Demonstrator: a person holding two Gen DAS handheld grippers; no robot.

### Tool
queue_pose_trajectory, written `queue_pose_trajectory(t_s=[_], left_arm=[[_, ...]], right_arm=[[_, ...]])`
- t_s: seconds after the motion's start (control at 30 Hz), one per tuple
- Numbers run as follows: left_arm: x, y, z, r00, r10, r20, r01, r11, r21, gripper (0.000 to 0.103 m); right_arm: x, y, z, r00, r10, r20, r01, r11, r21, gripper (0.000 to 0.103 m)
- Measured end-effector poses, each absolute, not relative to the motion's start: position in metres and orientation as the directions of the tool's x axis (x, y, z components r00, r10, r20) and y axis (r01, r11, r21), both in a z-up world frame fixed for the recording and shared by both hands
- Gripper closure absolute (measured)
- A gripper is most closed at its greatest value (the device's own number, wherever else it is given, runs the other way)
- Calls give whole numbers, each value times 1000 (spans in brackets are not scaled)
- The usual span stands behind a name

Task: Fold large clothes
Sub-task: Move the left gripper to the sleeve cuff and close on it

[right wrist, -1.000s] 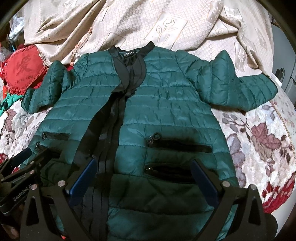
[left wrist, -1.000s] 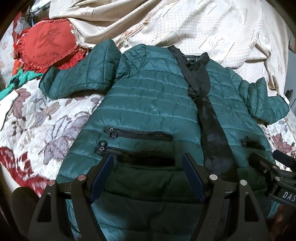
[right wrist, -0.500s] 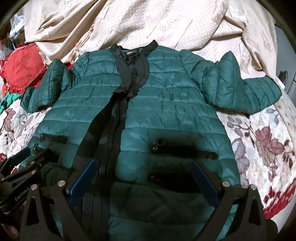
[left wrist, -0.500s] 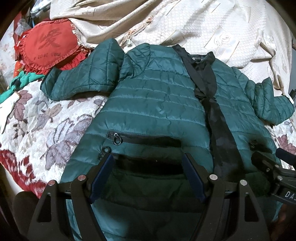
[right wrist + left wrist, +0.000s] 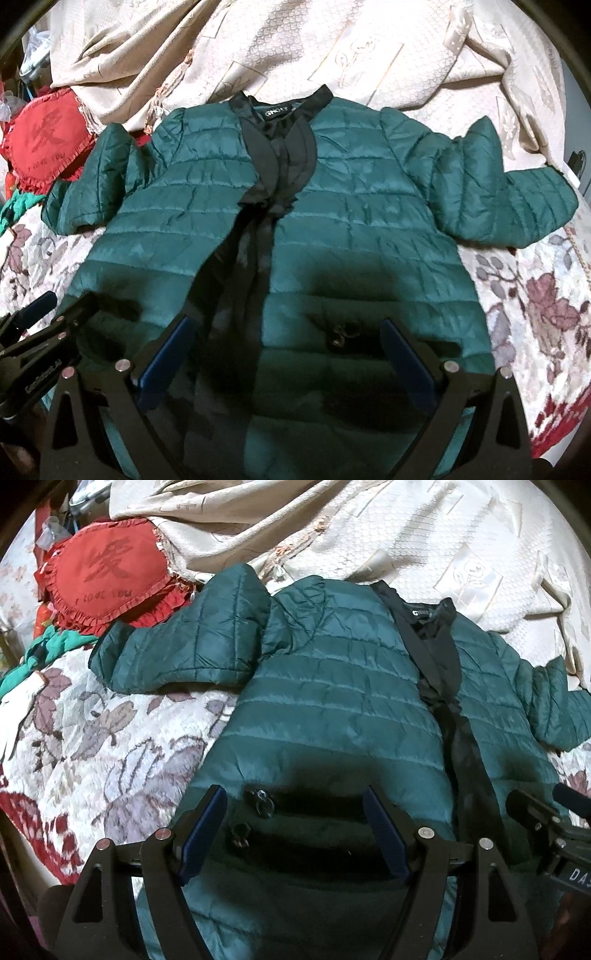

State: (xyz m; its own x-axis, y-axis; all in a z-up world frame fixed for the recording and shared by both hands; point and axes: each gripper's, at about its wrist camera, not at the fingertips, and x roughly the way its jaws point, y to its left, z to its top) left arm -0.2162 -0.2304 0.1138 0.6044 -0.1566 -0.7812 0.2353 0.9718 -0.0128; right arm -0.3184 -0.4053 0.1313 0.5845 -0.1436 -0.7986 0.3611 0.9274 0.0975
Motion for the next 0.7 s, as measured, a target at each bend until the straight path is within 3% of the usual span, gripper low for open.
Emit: queue_pose_trajectory(t_s=[0.7], left_arm=[[-156,-184,111,617,-86,-782,121,993,-14,43]], right_arm=[[-265,-398,122,567,-125,-814,336,937,90,1]])
